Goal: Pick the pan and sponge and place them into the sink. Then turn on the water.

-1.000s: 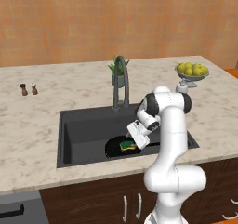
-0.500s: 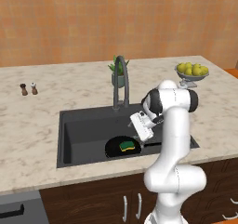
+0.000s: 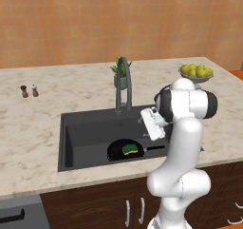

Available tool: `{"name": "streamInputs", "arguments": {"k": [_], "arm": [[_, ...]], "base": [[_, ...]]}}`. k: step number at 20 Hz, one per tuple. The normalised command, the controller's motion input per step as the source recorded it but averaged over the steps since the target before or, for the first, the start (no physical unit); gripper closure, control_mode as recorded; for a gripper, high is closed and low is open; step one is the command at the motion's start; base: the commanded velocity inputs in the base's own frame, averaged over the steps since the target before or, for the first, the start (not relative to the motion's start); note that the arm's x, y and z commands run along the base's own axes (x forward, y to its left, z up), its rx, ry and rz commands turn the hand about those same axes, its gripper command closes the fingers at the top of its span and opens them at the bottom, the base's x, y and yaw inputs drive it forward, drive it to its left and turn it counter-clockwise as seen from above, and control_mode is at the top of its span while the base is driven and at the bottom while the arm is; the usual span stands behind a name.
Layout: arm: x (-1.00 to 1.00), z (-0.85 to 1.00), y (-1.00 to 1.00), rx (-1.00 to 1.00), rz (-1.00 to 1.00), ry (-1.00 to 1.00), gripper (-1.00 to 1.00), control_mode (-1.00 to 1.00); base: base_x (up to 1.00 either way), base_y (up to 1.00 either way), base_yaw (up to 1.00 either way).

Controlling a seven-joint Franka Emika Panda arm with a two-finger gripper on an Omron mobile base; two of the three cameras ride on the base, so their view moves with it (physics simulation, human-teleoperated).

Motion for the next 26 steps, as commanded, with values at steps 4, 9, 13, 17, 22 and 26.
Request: {"name": "streamInputs", "arguments": {"k": [4, 9, 13, 17, 22, 26], "arm": [[-0.61, 0.64, -0.22, -0.02, 0.0, -0.13, -1.0, -1.0], [-0.28, 0.89, -0.09, -0.1, 0.0, 0.0, -1.0, -1.0], [-0.23, 0.85, -0.14, -0.12, 0.0, 0.0, -1.0, -1.0], [-0.34, 0.62, -0.12, -0.13, 0.0, 0.0, -1.0, -1.0], [-0.4, 0.41, -0.12, -0.25, 0.08, 0.0, -1.0, -1.0], [-0.27, 0.3, -0.14, -0.27, 0.17, 0.0, -1.0, -1.0]], "base": [[0.0, 0.0, 0.0], [0.0, 0.0, 0.0], [0.0, 0.0, 0.0], [0.0, 0.0, 0.0], [0.0, 0.0, 0.0], [0.0, 0.0, 0.0]]}}
